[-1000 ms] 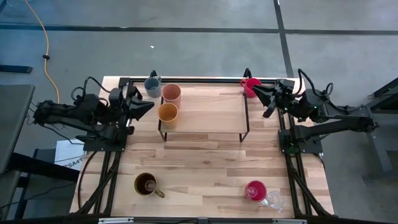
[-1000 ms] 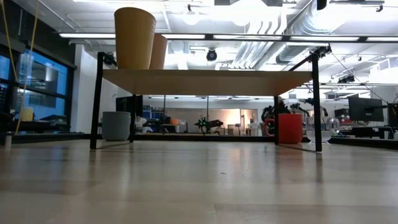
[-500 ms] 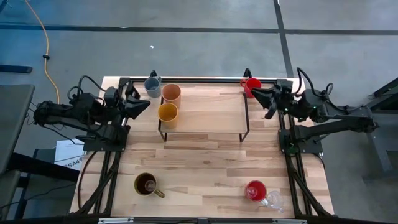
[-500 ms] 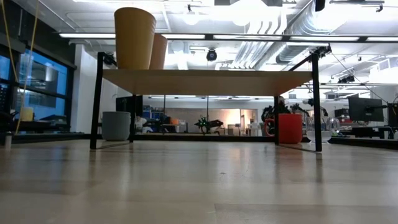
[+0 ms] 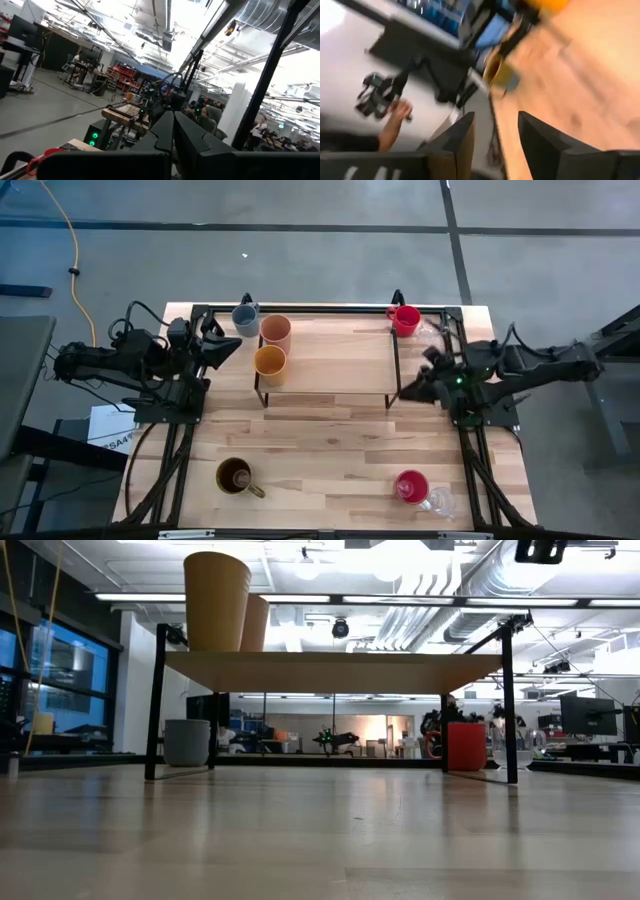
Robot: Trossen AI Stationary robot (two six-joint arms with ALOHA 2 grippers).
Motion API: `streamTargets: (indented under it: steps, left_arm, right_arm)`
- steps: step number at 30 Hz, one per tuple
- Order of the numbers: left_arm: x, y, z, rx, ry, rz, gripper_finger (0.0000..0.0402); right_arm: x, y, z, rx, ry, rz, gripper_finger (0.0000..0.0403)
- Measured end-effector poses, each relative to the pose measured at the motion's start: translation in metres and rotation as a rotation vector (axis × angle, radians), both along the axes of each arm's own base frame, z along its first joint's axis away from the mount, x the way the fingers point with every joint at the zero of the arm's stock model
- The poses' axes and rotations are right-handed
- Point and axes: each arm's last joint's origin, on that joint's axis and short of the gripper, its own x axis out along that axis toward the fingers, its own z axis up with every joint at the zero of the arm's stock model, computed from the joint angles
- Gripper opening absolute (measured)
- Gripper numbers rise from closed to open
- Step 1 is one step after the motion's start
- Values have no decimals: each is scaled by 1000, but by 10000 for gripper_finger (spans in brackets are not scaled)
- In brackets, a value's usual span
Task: Stack small to large cups/mugs on shelf
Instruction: Put the pink mug on the shelf
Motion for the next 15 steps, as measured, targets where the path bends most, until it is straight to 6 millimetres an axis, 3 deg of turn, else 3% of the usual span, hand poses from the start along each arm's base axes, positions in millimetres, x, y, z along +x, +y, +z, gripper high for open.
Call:
streamTargets:
  steps: [5,15]
  left_arm:
    - [0,0,0,0,0,0,3]
    - [0,0,0,0,1,0,3]
  right_arm:
    - [2,18,13,-30,134,114,156]
    - [-7,32,35,-122,625,174,157]
